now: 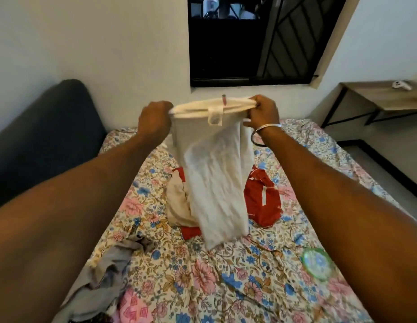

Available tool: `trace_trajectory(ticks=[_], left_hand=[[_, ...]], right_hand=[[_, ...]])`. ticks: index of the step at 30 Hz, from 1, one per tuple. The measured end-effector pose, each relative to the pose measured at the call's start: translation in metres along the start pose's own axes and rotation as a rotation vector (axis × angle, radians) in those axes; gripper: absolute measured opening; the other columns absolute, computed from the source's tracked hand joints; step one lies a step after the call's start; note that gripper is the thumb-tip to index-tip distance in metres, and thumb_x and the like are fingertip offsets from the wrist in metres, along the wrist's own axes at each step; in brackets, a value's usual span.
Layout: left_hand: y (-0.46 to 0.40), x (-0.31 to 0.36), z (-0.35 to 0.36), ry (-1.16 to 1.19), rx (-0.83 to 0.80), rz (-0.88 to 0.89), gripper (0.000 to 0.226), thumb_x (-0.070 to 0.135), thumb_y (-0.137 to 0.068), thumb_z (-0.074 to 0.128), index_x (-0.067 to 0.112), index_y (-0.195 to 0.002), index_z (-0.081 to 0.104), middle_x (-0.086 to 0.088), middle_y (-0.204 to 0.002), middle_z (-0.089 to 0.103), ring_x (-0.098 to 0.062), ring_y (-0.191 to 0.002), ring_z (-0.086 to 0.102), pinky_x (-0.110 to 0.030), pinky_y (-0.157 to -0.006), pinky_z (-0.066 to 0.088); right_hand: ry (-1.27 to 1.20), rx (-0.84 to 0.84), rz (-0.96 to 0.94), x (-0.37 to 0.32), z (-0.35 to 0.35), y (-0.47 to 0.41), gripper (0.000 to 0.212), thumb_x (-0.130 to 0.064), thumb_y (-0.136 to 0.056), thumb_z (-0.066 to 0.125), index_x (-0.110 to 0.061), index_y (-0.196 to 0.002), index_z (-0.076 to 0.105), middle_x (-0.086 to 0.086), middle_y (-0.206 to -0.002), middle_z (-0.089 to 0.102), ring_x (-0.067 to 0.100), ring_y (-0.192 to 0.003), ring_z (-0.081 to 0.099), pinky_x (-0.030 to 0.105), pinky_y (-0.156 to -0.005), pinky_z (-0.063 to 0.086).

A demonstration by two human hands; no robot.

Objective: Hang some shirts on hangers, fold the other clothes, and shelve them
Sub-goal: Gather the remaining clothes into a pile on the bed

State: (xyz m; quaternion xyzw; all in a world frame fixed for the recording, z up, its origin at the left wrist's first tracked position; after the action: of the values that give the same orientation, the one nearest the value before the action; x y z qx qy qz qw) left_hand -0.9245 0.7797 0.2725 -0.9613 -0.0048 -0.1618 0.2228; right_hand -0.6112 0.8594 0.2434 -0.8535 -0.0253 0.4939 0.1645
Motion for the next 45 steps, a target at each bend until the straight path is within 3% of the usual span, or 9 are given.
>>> trace_trajectory(ticks=[4,8,13,20,24,29,32,39,45], left_hand=[[-0.018,0.028,-0.016,0.162,0.229,0.057,0.03,0.001,-0.084,0.052,0.017,-0.101,0.071,-0.012,-0.096,0.073,-0.033,-0.089,0.067,-0.039,-0.072,0.051],[0.013,0.029,0.019,0.215,0.198,0.133,0.031,-0.002,-0.085,0.057,0.018,-0.106,0.069,-0.008,-0.1,0.072,-0.029,-0.091,0.066,-0.039,-0.075,0.053],[0.103,-0.009,0.121,0.065,-0.388,0.101,0.044,0.002,-0.093,0.058,0.016,-0.134,0.063,-0.011,-0.134,0.065,-0.031,-0.119,0.061,-0.037,-0.1,0.046],[0.319,-0.129,0.17,-0.011,-0.951,-0.065,0.025,0.021,-0.101,0.057,0.024,-0.123,0.068,-0.002,-0.119,0.07,-0.021,-0.106,0.066,-0.035,-0.088,0.053],[0.445,-0.225,0.111,-0.007,-0.874,-0.391,0.03,0.024,-0.097,0.059,0.02,-0.125,0.069,-0.004,-0.124,0.07,-0.028,-0.111,0.065,-0.036,-0.089,0.051],[0.576,-0.32,0.056,-0.101,-0.608,-0.783,0.028,0.027,-0.083,0.062,0.02,-0.107,0.073,-0.007,-0.106,0.071,-0.032,-0.096,0.069,-0.038,-0.079,0.057],[0.612,-0.34,0.018,-0.074,-0.366,-0.83,0.023,0.009,-0.073,0.063,0.014,-0.093,0.074,-0.007,-0.1,0.066,-0.03,-0.087,0.067,-0.033,-0.068,0.054],[0.612,-0.369,-0.01,-0.358,-0.312,-0.983,0.079,0.019,-0.069,0.079,0.025,-0.143,0.05,-0.011,-0.144,0.046,-0.033,-0.131,0.043,-0.047,-0.101,0.038],[0.577,-0.388,-0.015,0.134,-0.224,-0.774,0.028,0.004,-0.089,0.062,0.017,-0.113,0.069,-0.004,-0.108,0.071,-0.024,-0.098,0.067,-0.033,-0.083,0.052]], right_hand=[[-0.071,0.186,-0.111,-0.047,-0.037,0.012,0.025,-0.011,-0.087,0.051,-0.031,-0.09,0.065,0.005,-0.09,0.069,0.025,-0.084,0.069,0.051,-0.069,0.061],[-0.058,0.212,-0.101,-0.021,-0.027,0.03,0.026,-0.005,-0.086,0.05,-0.019,-0.098,0.069,0.003,-0.094,0.068,0.026,-0.091,0.068,0.049,-0.076,0.06],[0.221,-0.184,0.261,0.088,0.017,0.101,0.035,-0.003,-0.095,0.057,-0.007,-0.129,0.062,0.022,-0.129,0.063,0.037,-0.119,0.059,0.033,-0.096,0.044],[0.263,-0.777,0.611,0.179,0.14,0.293,0.02,-0.013,-0.088,0.071,-0.021,-0.105,0.067,0.008,-0.102,0.068,0.027,-0.094,0.066,0.033,-0.086,0.054],[0.11,-0.842,0.65,0.163,0.233,0.398,0.016,0.006,-0.082,0.068,-0.004,-0.093,0.075,0.023,-0.083,0.073,0.035,-0.073,0.07,0.055,-0.079,0.059],[0.173,-1.123,0.4,0.138,0.347,0.499,0.015,-0.018,-0.072,0.068,-0.033,-0.077,0.071,0.002,-0.07,0.073,0.025,-0.07,0.073,0.049,-0.076,0.06],[0.179,-1.219,0.214,0.059,0.384,0.548,0.019,-0.009,-0.078,0.068,-0.021,-0.09,0.076,-0.001,-0.076,0.07,0.018,-0.077,0.069,0.032,-0.079,0.056],[0.167,-1.348,0.046,-0.024,0.462,0.608,0.054,-0.006,-0.076,0.074,-0.012,-0.128,0.06,0.01,-0.119,0.068,0.026,-0.108,0.066,0.026,-0.091,0.049],[0.221,-1.289,-0.043,-0.048,0.475,0.597,0.107,-0.029,-0.068,0.083,-0.028,-0.154,0.02,0.011,-0.132,0.048,0.03,-0.108,0.061,0.042,-0.08,0.056]])
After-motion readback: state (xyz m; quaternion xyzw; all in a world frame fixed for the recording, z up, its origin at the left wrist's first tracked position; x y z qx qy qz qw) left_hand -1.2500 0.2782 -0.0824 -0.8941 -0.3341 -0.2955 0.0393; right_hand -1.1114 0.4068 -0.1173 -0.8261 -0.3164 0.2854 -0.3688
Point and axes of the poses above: each hand's wrist, its own y-axis away from the middle knuckle, its own z-axis out of the palm, x = y × z, the point moved 2 cm from there along -y, towards the middle knuckle
